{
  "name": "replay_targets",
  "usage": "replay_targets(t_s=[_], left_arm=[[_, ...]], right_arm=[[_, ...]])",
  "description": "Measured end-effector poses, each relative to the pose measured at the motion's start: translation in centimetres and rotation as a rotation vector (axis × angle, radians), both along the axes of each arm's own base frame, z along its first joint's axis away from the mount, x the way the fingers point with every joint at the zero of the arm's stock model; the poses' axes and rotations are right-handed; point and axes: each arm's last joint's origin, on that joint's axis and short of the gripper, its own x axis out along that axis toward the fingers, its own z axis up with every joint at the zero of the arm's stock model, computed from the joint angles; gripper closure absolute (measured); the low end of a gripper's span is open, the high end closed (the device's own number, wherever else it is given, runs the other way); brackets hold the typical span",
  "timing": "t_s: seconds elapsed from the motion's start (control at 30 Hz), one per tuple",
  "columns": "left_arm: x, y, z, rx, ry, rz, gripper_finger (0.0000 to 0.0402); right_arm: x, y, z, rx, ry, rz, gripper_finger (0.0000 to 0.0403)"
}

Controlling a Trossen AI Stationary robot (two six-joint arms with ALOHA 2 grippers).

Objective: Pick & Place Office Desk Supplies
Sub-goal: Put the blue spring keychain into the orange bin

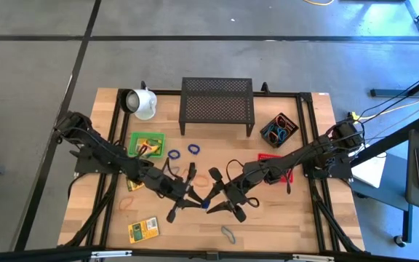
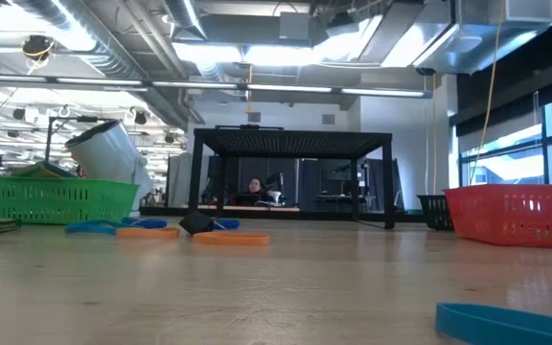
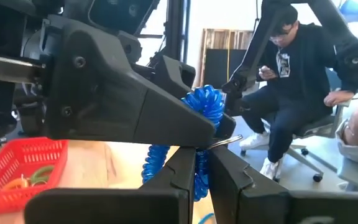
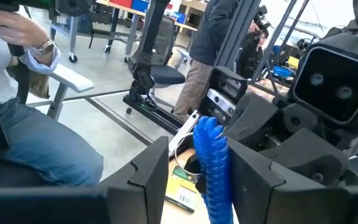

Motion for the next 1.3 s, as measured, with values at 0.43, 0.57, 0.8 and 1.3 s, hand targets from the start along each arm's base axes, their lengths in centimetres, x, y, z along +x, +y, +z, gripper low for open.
replay_targets(t_s=[0.43,0.57,0.8,1.3], left_arm=[[0.0,0.0,-0.1,0.015,0.002,-0.002,0.0374],[0.0,0.0,-0.1,-0.011,0.013,0.021,0.0354],[0.0,0.2,-0.1,-0.030,0.023,0.075,0.0278],[-2.9,2.3,0.7,-0.038,0.298,0.306,0.0211]], right_arm=[[0.0,0.0,0.0,-0.043,-0.032,-0.002,0.0378],[0.1,-0.1,0.0,-0.043,-0.029,-0.052,0.0378],[0.1,-0.2,0.0,-0.011,-0.007,-0.090,0.0365],[-2.3,-2.3,0.8,0.109,0.367,-0.501,0.0360]])
